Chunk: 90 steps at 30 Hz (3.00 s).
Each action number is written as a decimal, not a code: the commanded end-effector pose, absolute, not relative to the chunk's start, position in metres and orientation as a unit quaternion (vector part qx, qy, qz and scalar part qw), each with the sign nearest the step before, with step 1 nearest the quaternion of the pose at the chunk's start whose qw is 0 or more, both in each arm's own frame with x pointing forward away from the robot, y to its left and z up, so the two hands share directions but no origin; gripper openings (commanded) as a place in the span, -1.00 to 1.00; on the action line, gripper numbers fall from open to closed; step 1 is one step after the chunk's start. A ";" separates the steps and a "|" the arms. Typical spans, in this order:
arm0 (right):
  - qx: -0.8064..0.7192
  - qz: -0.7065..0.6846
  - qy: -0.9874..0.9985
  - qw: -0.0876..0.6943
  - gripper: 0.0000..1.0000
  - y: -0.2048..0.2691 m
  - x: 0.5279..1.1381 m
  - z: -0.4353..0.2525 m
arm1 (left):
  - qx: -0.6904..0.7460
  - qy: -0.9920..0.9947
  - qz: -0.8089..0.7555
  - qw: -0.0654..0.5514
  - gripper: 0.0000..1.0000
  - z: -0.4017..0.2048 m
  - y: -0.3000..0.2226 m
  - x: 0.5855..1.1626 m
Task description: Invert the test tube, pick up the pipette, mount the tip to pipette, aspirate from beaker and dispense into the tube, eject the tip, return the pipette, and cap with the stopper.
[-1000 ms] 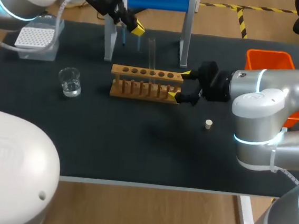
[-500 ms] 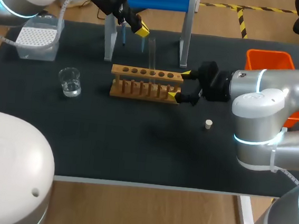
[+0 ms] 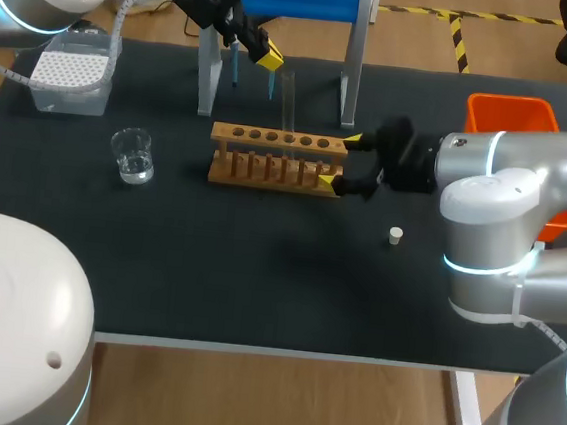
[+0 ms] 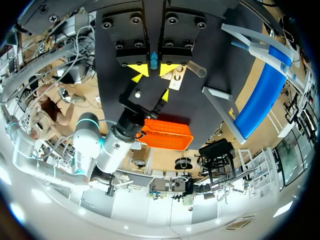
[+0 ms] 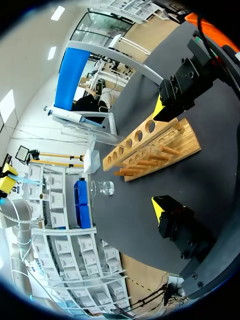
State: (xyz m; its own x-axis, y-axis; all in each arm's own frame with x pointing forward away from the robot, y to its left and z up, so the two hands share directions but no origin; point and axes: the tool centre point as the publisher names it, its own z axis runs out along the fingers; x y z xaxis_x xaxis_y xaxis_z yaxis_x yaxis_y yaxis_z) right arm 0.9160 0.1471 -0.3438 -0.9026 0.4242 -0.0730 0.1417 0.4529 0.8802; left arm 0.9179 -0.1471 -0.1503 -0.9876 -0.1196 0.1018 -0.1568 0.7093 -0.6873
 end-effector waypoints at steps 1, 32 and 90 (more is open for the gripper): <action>0.166 0.509 0.832 0.145 1.00 0.139 0.909 -0.328 | 0.075 -0.925 0.372 0.026 -1.00 -0.149 -0.147 0.918; -0.019 0.676 0.736 0.007 1.00 0.192 0.887 -0.212 | 0.075 -0.925 0.372 0.026 -1.00 -0.149 -0.147 0.918; 0.021 0.705 0.709 -0.010 -0.07 0.275 0.920 -0.189 | 0.075 -0.925 0.372 0.026 -1.00 -0.149 -0.147 0.918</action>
State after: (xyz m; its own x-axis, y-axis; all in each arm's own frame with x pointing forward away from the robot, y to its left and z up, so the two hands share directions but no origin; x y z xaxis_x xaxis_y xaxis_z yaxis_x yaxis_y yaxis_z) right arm 0.9169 0.2727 -0.1884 -0.9988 0.0187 0.0443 0.0444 0.0037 0.9990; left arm 0.9176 -0.1470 -0.1507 -0.9877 -0.1197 0.1009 -0.1562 0.7087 -0.6880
